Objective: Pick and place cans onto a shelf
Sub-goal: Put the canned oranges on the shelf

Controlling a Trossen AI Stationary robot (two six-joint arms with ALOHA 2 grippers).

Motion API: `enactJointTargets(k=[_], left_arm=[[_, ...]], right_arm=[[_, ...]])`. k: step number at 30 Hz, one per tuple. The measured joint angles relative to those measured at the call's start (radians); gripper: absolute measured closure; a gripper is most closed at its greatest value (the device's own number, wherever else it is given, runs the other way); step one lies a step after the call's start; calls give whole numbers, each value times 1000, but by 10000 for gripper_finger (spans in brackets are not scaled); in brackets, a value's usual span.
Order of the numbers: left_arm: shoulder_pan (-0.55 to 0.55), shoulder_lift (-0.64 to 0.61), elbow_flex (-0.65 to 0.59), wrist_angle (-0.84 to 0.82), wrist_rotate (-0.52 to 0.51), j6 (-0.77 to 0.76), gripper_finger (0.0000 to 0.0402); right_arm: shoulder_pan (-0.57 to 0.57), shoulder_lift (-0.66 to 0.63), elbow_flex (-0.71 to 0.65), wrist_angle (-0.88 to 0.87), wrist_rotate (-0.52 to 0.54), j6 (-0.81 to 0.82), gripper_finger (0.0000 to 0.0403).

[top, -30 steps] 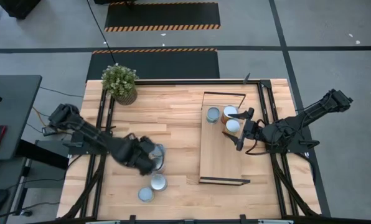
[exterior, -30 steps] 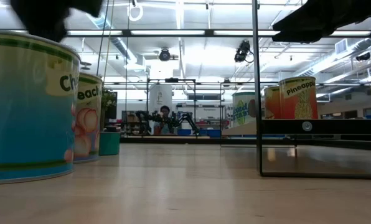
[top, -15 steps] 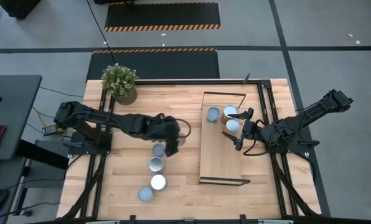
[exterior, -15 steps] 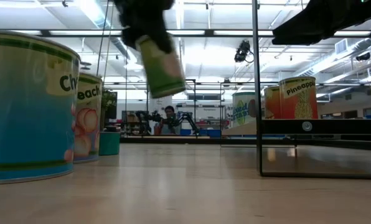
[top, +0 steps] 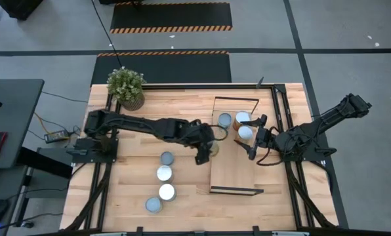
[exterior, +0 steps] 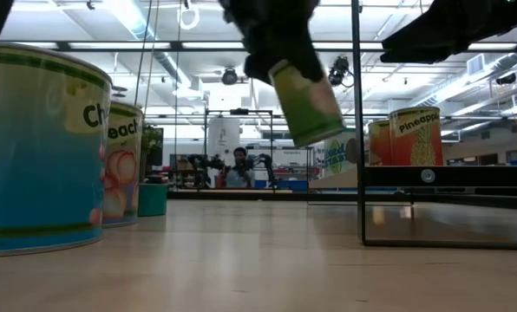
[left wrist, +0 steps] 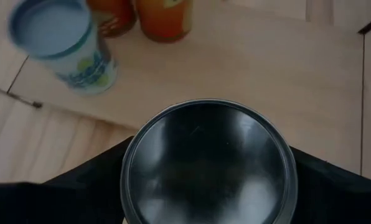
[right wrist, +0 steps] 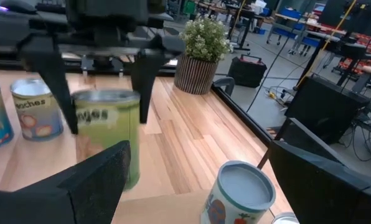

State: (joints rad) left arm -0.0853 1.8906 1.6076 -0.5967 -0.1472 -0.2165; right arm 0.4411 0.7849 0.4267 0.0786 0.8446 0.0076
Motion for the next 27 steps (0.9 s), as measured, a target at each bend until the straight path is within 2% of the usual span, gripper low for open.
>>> enactJointTargets(k=[5, 9, 18, 27], left_arm=[[3, 108, 132, -34, 43, 70, 78], [10, 177, 185, -19, 79, 106, 78], [10, 207, 186, 23, 82, 154, 49], [10, 207, 186, 56, 71, 200, 45]], right_arm=[[30, -3, 0, -8, 52, 0, 14], [48, -4, 0, -10, 80, -1, 14], [55, -7, 0, -10, 90, -3, 14], [55, -6, 0, -13, 90, 0, 14]])
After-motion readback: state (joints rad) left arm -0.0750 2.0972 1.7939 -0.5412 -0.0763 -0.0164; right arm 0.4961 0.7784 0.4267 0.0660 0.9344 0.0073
